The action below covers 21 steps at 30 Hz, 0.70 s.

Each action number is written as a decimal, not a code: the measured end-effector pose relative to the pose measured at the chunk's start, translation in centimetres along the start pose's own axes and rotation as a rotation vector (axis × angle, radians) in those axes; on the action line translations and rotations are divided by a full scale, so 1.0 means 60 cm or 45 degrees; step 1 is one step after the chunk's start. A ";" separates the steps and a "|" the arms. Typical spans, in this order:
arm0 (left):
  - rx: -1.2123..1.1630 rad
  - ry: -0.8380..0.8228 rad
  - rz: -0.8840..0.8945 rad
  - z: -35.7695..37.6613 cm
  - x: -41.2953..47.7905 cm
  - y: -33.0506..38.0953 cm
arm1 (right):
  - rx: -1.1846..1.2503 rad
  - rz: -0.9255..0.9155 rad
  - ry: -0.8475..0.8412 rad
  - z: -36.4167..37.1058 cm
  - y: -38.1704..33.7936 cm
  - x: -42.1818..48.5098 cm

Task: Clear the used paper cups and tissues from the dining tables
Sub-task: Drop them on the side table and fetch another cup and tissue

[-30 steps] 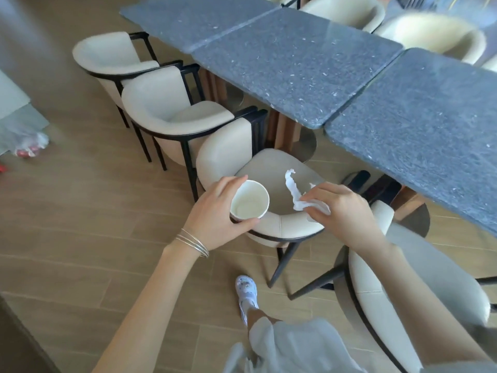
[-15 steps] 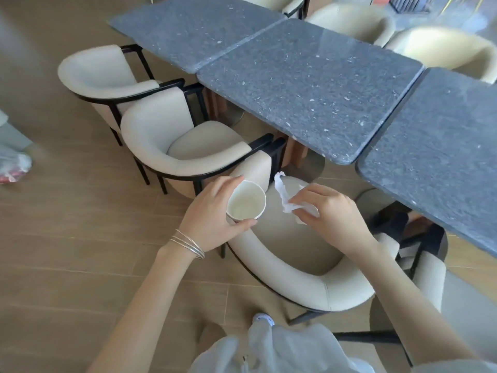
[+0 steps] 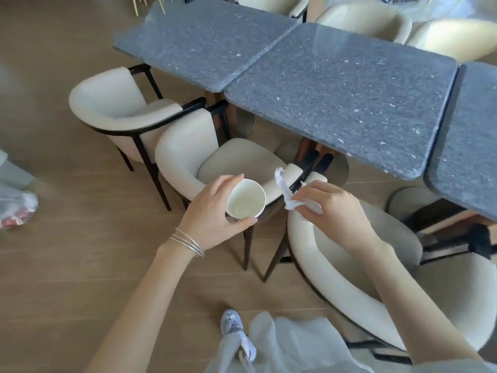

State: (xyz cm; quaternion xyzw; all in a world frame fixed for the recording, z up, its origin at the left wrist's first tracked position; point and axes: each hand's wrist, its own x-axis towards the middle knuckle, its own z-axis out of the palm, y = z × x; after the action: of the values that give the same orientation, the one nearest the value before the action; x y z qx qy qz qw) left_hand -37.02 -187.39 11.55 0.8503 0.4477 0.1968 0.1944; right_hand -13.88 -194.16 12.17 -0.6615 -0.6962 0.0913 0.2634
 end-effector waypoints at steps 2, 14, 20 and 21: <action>0.022 0.004 0.026 -0.030 0.009 -0.044 | -0.026 -0.026 0.023 0.025 -0.037 0.031; -0.020 0.087 -0.098 -0.146 0.065 -0.286 | -0.026 -0.085 -0.102 0.174 -0.166 0.255; 0.002 0.061 -0.130 -0.216 0.160 -0.429 | 0.051 -0.125 -0.148 0.258 -0.207 0.429; 0.011 0.067 -0.136 -0.231 0.178 -0.452 | 0.065 -0.128 -0.157 0.270 -0.214 0.461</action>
State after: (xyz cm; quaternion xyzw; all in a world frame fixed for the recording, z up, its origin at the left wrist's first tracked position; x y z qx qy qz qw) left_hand -57.08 -162.09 11.25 0.8206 0.4982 0.2065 0.1892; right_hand -32.61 -165.18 11.39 -0.6119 -0.7409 0.1360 0.2411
